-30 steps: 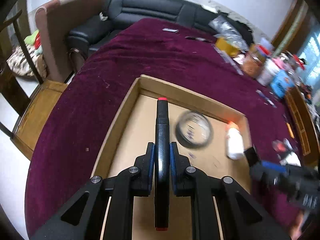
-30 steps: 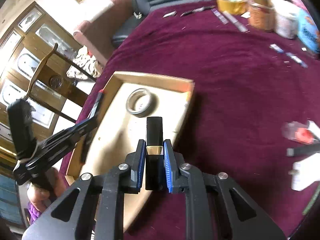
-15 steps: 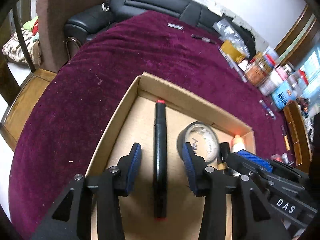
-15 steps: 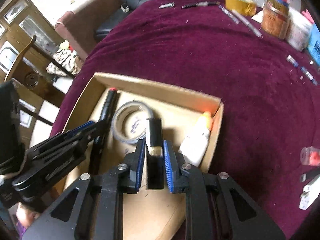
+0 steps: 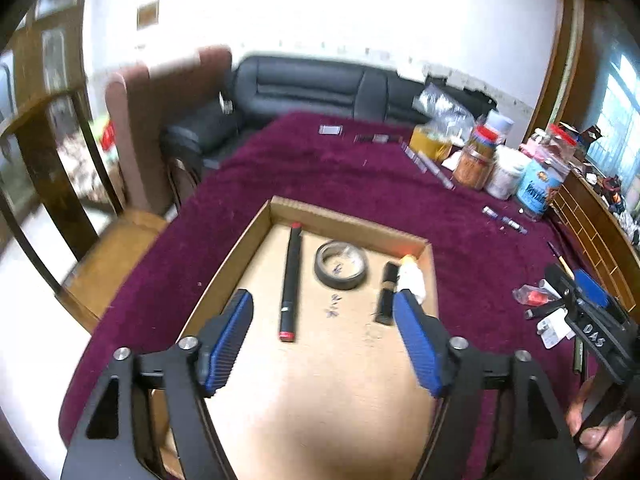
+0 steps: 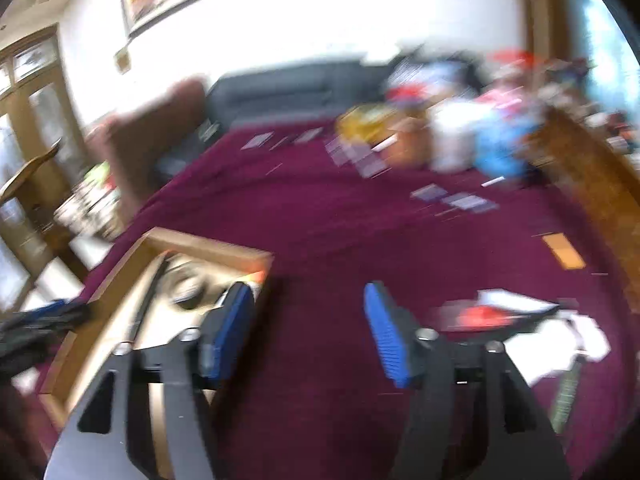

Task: Organize rigid objects
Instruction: 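Place the marker in the tray with left tool while right places the tube there, then grasp the white charger block with the left tool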

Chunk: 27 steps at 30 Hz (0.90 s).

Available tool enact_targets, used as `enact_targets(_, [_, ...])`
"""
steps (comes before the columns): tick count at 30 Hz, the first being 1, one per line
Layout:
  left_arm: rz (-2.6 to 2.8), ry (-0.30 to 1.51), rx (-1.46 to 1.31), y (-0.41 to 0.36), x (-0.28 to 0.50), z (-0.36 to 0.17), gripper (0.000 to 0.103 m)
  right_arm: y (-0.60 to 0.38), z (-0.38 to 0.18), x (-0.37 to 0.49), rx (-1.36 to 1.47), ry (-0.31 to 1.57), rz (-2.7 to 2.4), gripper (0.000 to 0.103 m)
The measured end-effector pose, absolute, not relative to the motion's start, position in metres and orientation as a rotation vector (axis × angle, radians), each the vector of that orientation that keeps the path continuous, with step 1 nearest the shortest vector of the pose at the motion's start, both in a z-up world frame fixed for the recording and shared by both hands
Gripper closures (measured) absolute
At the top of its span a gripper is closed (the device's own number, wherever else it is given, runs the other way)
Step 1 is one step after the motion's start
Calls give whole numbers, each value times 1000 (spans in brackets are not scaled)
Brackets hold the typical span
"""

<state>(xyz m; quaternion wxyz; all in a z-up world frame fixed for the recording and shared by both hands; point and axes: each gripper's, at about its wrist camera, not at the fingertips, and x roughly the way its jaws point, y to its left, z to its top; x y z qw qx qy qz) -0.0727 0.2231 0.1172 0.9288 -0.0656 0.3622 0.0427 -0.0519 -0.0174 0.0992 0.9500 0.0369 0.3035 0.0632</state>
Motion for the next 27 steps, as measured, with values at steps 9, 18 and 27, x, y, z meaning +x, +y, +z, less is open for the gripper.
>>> enact_targets(9, [25,631,51,119,-105,123,21,-148,74,-73,192,631,-170,34])
enact_targets(18, [-104,846,46,51,-81,83,21,-234,61,-81,311,680,-257,34])
enact_targets(27, [-135,951,37,25,-51,26,22,-260,54,-64,550,715,57,34])
